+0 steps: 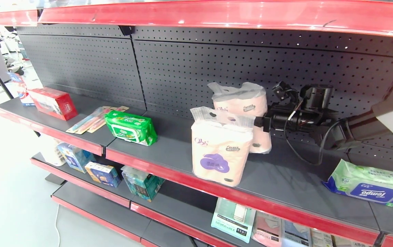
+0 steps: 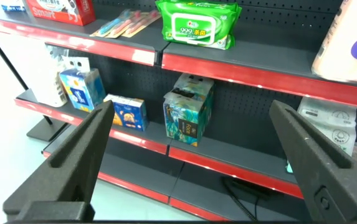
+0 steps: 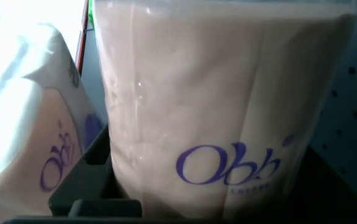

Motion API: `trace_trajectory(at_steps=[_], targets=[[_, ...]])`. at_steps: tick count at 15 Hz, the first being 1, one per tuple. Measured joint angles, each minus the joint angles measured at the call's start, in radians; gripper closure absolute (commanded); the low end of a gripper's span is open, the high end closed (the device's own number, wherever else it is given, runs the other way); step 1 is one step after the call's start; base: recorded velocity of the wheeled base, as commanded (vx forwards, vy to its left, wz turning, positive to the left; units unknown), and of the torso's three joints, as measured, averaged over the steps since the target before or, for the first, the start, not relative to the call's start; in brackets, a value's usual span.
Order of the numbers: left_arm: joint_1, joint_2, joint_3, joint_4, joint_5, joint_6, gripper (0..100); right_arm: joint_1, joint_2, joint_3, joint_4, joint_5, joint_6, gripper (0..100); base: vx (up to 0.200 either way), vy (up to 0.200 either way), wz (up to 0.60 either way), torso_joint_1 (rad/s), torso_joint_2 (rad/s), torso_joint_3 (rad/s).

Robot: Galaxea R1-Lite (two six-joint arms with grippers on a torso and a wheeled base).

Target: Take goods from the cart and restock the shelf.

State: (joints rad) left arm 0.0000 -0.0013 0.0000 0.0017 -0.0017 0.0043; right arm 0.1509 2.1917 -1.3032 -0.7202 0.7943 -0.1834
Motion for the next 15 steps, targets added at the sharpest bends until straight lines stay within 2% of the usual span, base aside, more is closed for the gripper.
trace_trajectory(at_steps=[5,15], targets=[[0.0,0.0,0.0,0.0,0.0,0.0,0,0.016,0.071,-0.078,-0.007,-0.001,-0.001,100,0.0,0.0,0.0,0.0,0.0,0.0],[0.0,0.0,0.0,0.0,0.0,0.0,0,0.009,0.167,-0.139,-0.046,-0.006,0.001,100,0.0,0.0,0.0,0.0,0.0,0.0]])
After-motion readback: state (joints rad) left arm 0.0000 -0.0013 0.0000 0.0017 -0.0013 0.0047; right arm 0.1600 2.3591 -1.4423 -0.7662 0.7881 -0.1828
